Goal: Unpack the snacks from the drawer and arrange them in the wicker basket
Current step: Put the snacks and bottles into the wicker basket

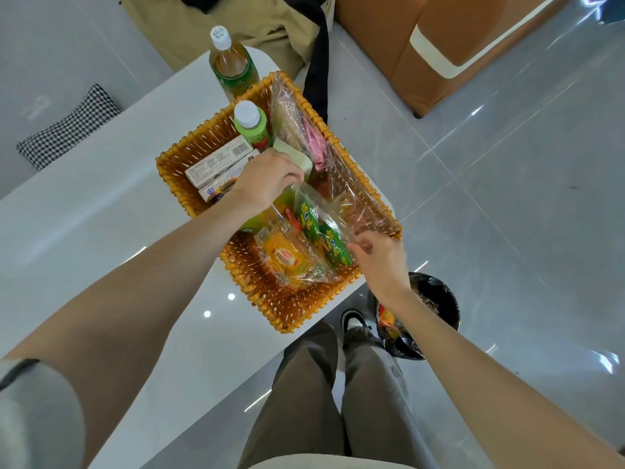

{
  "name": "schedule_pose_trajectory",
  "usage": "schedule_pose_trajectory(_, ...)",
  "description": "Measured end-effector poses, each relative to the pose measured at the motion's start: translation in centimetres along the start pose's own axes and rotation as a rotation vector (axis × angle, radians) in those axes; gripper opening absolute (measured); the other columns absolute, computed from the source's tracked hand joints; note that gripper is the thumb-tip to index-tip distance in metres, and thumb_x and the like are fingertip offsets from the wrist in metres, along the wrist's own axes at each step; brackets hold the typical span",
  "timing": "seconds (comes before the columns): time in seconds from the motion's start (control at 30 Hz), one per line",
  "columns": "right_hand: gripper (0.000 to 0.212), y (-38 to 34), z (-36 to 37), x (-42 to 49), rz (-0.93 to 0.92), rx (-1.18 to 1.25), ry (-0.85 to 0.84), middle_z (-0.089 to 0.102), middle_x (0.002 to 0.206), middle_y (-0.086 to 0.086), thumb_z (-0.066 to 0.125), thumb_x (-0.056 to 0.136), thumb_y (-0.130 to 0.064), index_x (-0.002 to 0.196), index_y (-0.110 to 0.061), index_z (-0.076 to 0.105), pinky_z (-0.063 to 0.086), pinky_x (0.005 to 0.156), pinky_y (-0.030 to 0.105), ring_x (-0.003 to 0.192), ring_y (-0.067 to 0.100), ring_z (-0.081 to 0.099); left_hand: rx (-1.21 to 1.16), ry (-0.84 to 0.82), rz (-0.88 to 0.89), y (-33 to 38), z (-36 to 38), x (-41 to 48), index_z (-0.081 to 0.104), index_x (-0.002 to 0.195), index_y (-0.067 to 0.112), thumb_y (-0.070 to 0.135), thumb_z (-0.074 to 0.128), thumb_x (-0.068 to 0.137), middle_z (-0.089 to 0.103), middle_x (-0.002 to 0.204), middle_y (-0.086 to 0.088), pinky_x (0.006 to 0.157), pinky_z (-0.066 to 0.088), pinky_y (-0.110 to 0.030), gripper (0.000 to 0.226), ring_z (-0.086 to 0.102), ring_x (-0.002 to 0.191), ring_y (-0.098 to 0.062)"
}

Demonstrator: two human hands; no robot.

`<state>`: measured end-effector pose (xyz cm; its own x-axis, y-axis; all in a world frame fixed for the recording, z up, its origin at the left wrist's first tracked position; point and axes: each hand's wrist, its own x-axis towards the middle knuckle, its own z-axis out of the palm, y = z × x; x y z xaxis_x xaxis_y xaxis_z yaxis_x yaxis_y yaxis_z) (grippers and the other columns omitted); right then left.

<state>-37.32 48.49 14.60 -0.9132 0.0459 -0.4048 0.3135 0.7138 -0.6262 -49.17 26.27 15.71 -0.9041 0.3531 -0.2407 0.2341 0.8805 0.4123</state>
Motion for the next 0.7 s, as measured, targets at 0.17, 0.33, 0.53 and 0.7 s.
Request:
schedule_pose_trajectory(0.17, 0.019, 0.7, -0.4, -0.4, -0.108, -0.153, -0.014, 0.065, 0.075, 0.000, 0.055, 0.098, -0.019, 0.094, -0.006, 0.068, 0.040, 0.056, 0.017, 0.061, 0.013, 0.057, 0.170, 0.018, -0.006, 1.2, -0.2, 0.3, 0.074, 0.097, 0.024, 0.022, 0.056, 0.094, 0.070, 0.106, 0.003, 0.068, 0.045, -0.033, 0.018, 0.047, 0.110, -0.019)
schedule_pose_trajectory(0.33, 0.018, -1.0, -0.1, 0.7, -0.037, -0.320, -0.138, 0.062, 0.081, 0.004, 0.047, 0.097, -0.015, 0.111, -0.007, 0.053, 0.043, 0.053, 0.023, 0.065, 0.017, 0.059, 0.575, -0.077, 0.285, 3.8, 0.5, 0.8, 0.055, 0.127, 0.012, -0.002, 0.069, 0.077, 0.044, 0.137, -0.006, 0.107, 0.037, -0.041, 0.054, 0.033, 0.134, -0.026)
schedule_pose_trajectory(0.53, 0.023, -3.0, 0.6, 2.8, 0.035, -0.227, -0.103, 0.068, 0.082, -0.001, 0.056, 0.096, -0.033, 0.104, -0.017, 0.070, 0.034, 0.046, 0.018, 0.065, 0.013, 0.058, 0.464, -0.336, 0.372, 5.3, 0.4, 1.2, 0.067, 0.118, 0.022, 0.017, 0.068, 0.085, 0.053, 0.134, 0.002, 0.112, 0.017, -0.043, 0.033, 0.033, 0.130, -0.023)
schedule_pose_trajectory(0.7, 0.023, -2.9, 1.1, 3.0, 0.063, -0.189, -0.052, 0.072, 0.076, 0.001, 0.061, 0.093, -0.032, 0.089, -0.017, 0.078, 0.048, 0.054, 0.023, 0.063, 0.017, 0.064, 0.439, -0.364, 0.336, 5.4, 1.2, 1.8, 0.070, 0.101, 0.016, 0.000, 0.062, 0.085, 0.057, 0.110, -0.007, 0.100, 0.034, -0.033, 0.024, 0.049, 0.110, -0.026)
